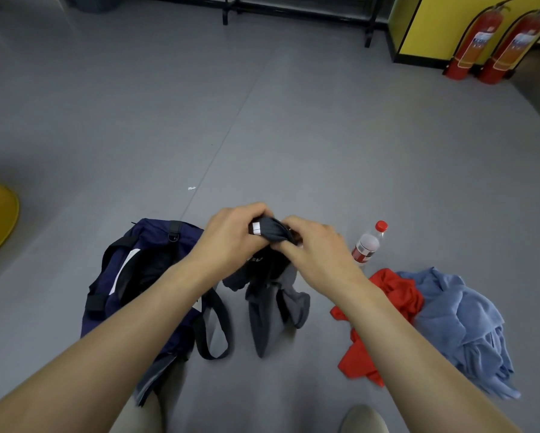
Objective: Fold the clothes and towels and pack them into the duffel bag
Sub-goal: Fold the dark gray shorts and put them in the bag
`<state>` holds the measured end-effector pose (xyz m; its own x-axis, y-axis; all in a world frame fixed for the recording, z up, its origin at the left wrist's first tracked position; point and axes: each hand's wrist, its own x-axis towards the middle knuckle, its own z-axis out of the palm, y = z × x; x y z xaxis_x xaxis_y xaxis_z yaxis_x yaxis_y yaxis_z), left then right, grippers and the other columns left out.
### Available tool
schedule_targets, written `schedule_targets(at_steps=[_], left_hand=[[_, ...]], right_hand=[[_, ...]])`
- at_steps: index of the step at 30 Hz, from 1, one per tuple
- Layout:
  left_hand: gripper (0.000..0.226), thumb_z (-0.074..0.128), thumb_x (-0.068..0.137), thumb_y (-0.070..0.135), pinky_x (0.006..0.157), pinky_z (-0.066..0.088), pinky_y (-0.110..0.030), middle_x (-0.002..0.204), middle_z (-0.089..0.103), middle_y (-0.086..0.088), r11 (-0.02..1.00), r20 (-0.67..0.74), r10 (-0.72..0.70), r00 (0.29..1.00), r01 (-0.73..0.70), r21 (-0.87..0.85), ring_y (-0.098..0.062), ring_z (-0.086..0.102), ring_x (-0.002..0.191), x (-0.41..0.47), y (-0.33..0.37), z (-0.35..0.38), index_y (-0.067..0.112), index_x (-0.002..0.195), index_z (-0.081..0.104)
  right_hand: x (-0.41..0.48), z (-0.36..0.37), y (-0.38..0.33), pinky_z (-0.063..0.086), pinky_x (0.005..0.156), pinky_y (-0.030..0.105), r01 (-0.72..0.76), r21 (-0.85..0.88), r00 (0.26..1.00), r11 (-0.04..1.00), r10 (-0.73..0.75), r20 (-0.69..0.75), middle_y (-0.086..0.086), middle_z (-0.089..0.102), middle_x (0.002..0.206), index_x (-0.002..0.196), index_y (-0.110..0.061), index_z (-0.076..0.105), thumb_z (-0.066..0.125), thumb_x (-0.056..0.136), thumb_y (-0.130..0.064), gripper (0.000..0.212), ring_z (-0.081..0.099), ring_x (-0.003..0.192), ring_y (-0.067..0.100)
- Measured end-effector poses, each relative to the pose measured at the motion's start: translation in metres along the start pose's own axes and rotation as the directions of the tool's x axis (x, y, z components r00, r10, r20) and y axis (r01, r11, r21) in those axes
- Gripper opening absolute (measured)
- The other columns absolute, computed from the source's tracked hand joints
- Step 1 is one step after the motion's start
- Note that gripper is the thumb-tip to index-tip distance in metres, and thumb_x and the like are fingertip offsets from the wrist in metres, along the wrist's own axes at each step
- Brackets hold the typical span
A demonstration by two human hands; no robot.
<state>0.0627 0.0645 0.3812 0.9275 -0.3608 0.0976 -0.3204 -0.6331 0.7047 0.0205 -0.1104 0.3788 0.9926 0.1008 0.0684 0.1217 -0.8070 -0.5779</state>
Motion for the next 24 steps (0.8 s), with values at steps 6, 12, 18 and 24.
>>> schedule_targets(at_steps=[6, 12, 18, 24], left_hand=[[0.009, 0.072, 0.087, 0.034, 0.063, 0.043, -0.028, 0.073, 0.067, 0.015, 0.989, -0.056, -0.143, 0.988, 0.145, 0.021, -0.006, 0.063, 0.074, 0.003, -0.026, -0.003, 0.036, 0.084, 0.064], [0.005, 0.075, 0.087, 0.02, 0.077, 0.054, -0.031, 0.082, 0.075, 0.003, 0.864, 0.083, -0.176, 0.981, 0.195, -0.464, -0.014, 0.07, 0.079, 0.007, -0.009, 0.004, 0.019, 0.092, 0.075], [0.02, 0.073, 0.088, 0.032, 0.068, 0.048, -0.035, 0.071, 0.068, 0.002, 0.956, 0.151, -0.09, 0.984, 0.128, -0.265, -0.016, 0.063, 0.068, 0.003, -0.005, 0.007, 0.015, 0.08, 0.067], [0.012, 0.063, 0.096, 0.034, 0.073, 0.051, -0.033, 0.078, 0.067, 0.006, 0.976, 0.329, -0.193, 0.924, 0.216, -0.036, -0.013, 0.064, 0.077, 0.001, -0.022, -0.002, 0.029, 0.086, 0.069]], right_hand=[[0.005, -0.011, 0.013, 0.032, 0.058, 0.032, -0.123, 0.139, 0.985, 0.983, 0.138, -0.106, -0.008, 0.052, 0.062, 0.07, -0.029, 0.049, 0.059, 0.094, -0.031, 0.026, 0.05, 0.067, 0.019], [0.002, -0.012, 0.017, 0.045, 0.07, 0.03, -0.192, 0.142, 0.975, 0.971, 0.173, 0.141, -0.014, 0.062, 0.083, 0.094, -0.032, 0.055, 0.065, 0.087, -0.035, 0.013, 0.06, 0.084, 0.013], [0.004, -0.015, 0.002, 0.049, 0.071, 0.041, -0.041, 0.197, 0.999, 0.979, 0.046, -0.019, -0.005, 0.064, 0.077, 0.094, -0.025, 0.065, 0.066, 0.088, -0.042, 0.018, 0.059, 0.077, 0.018], [0.005, -0.031, 0.021, 0.05, 0.069, 0.027, -0.14, 0.541, 0.968, 0.829, 0.229, -0.101, -0.001, 0.071, 0.082, 0.09, -0.025, 0.071, 0.064, 0.093, -0.022, 0.008, 0.065, 0.075, 0.015]])
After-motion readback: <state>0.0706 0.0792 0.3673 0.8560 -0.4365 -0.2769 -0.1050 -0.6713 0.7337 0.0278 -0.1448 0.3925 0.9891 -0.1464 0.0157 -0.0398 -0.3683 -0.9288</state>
